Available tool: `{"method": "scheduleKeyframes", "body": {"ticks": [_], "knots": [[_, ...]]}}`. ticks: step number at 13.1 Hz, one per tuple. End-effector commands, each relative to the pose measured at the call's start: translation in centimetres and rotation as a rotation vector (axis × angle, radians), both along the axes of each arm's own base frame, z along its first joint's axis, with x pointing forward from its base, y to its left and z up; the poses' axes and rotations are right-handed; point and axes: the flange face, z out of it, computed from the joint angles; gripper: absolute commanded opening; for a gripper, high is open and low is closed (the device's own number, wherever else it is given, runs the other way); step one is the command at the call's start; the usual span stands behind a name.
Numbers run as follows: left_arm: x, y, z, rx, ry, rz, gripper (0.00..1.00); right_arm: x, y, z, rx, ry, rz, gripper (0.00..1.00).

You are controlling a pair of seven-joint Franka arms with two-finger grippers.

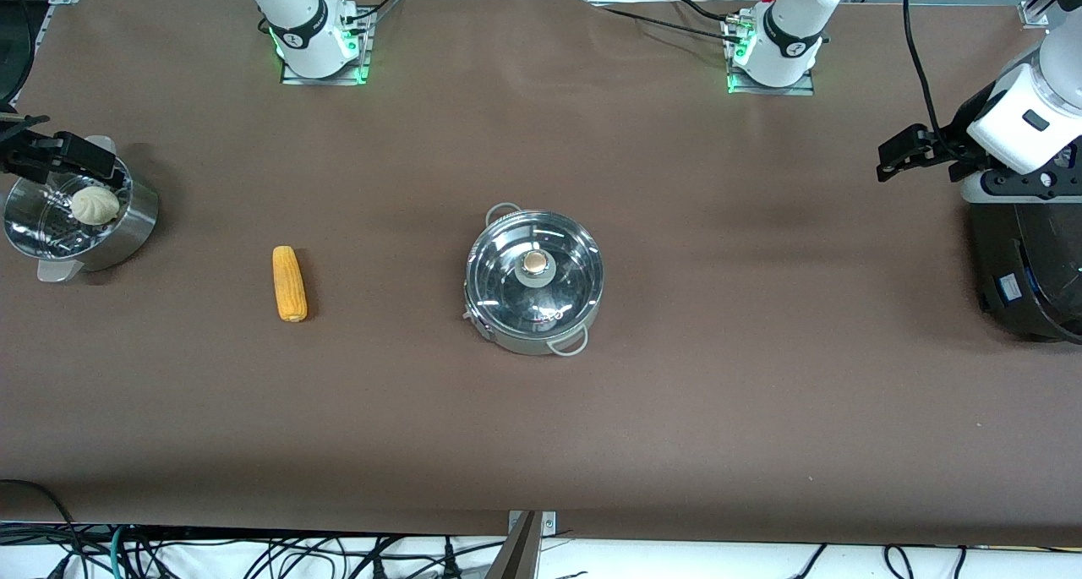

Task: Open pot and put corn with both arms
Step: 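Reach the left gripper to the lid knob while the right gripper approaches the corn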

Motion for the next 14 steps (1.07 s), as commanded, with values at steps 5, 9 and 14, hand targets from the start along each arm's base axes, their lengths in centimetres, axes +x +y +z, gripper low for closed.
{"method": "scheduleKeyframes", "body": {"ticks": [5,9,14], "knots": [[0.1,-6.9,-1.2,-0.021,0.049,-0.116,1.0,0.2,0.2,-0.3,0.009,0.017,-0.007,1.0],[0.2,-16.7,-2.7,-0.011,0.055,-0.182,1.0,1.3,-0.9,-1.6,0.007,0.018,-0.033,1.0],[2.8,-29.4,-6.2,-0.016,-0.002,-0.047,1.0,3.0,0.4,-3.8,0.033,0.009,0.001,1.0]]}}
